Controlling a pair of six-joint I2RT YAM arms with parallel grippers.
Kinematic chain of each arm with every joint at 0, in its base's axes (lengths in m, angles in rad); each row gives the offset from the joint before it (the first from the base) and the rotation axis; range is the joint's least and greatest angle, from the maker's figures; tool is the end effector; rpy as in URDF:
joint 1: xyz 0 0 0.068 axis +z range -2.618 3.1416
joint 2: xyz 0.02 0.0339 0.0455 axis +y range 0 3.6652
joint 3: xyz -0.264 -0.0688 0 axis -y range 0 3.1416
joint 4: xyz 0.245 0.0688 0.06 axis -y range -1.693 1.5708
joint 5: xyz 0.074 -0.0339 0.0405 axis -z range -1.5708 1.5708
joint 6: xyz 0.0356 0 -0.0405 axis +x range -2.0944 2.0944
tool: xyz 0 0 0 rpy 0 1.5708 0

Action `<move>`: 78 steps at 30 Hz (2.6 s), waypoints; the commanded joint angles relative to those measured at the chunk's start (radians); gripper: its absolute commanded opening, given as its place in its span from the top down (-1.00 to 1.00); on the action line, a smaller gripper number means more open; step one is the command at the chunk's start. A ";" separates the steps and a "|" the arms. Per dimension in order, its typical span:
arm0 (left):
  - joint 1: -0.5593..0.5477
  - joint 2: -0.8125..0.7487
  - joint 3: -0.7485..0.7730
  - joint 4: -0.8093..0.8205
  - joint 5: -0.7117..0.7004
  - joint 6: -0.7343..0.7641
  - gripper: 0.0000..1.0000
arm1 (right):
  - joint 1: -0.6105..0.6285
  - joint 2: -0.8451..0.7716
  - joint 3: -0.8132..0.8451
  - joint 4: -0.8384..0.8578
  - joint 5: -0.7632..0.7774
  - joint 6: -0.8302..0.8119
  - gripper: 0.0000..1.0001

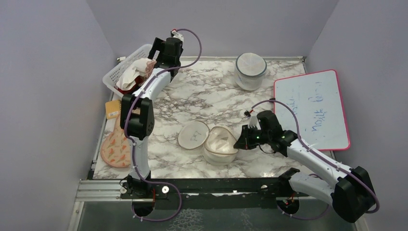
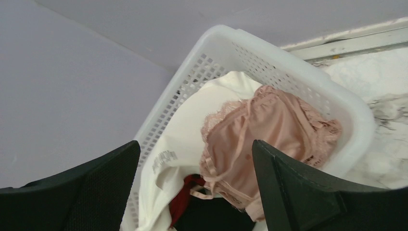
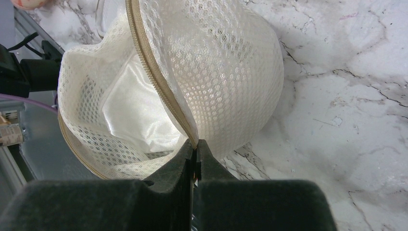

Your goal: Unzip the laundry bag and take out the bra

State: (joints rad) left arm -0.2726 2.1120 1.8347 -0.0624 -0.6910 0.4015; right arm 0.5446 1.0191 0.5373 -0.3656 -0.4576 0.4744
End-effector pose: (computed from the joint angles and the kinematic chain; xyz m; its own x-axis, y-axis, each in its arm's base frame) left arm 0.4912 -0.1138 0.2966 -0.4405 0.4358 -0.7849 -0.2163 0.7970 0.5639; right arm 0.1601 0.1153 0.1986 -0.8969 -0.0641 -0.4376 -0.3431 0.7252 0.5970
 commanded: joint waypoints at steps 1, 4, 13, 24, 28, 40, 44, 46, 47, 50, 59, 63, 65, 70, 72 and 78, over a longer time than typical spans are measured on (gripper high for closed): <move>-0.005 -0.215 -0.052 -0.108 0.158 -0.206 -0.77 | 0.002 -0.002 0.020 0.026 -0.010 -0.012 0.98; -0.004 -0.378 -0.175 -0.122 0.310 -0.326 -0.87 | 0.003 -0.002 0.029 0.025 -0.011 -0.011 0.98; -0.010 -0.848 -0.726 0.000 0.991 -0.733 -0.88 | 0.003 -0.023 0.030 0.035 -0.020 0.014 0.98; -0.354 -1.131 -1.109 0.154 1.055 -0.887 -0.27 | 0.003 -0.024 0.010 0.050 -0.046 0.043 0.98; -0.477 -1.107 -1.151 0.166 1.001 -0.876 0.08 | 0.003 -0.019 -0.006 0.054 -0.063 0.052 0.98; -0.776 -0.892 -1.058 0.020 0.765 -0.720 0.45 | 0.003 -0.028 -0.056 0.046 -0.121 0.077 0.97; -0.837 -0.852 -1.079 0.020 0.720 -0.728 0.46 | 0.003 -0.054 -0.085 0.045 -0.126 0.112 0.95; -0.864 -0.845 -1.090 0.018 0.690 -0.734 0.47 | 0.003 -0.059 -0.108 0.057 -0.142 0.133 0.91; -0.875 -0.845 -1.096 0.017 0.672 -0.736 0.47 | 0.002 -0.060 -0.120 0.071 -0.151 0.143 0.90; -0.899 -0.850 -1.107 0.001 0.618 -0.734 0.47 | 0.005 -0.050 -0.162 0.128 -0.178 0.174 0.89; -0.916 -0.869 -1.118 -0.062 0.564 -0.697 0.30 | 0.018 -0.031 -0.230 0.196 -0.172 0.204 0.89; -0.937 -0.834 -1.098 -0.060 0.595 -0.675 0.18 | 0.021 -0.021 -0.240 0.229 -0.185 0.217 0.89; -0.960 -0.807 -1.081 -0.066 0.580 -0.653 0.14 | 0.021 -0.013 -0.237 0.231 -0.187 0.215 0.89; -1.002 -0.756 -1.033 -0.132 0.483 -0.612 0.13 | 0.023 -0.009 -0.220 0.214 -0.185 0.201 0.89; -1.010 -0.749 -1.026 -0.150 0.465 -0.600 0.12 | 0.023 -0.015 -0.220 0.209 -0.184 0.198 0.89; -1.023 -0.738 -1.020 -0.171 0.424 -0.591 0.16 | 0.023 -0.017 -0.221 0.208 -0.181 0.197 0.89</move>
State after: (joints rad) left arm -1.2842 1.3624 0.7799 -0.1978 -0.1936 -0.2127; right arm 0.5621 1.0084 0.3042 -0.1749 -0.6197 0.6769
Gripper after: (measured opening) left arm 0.444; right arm 0.056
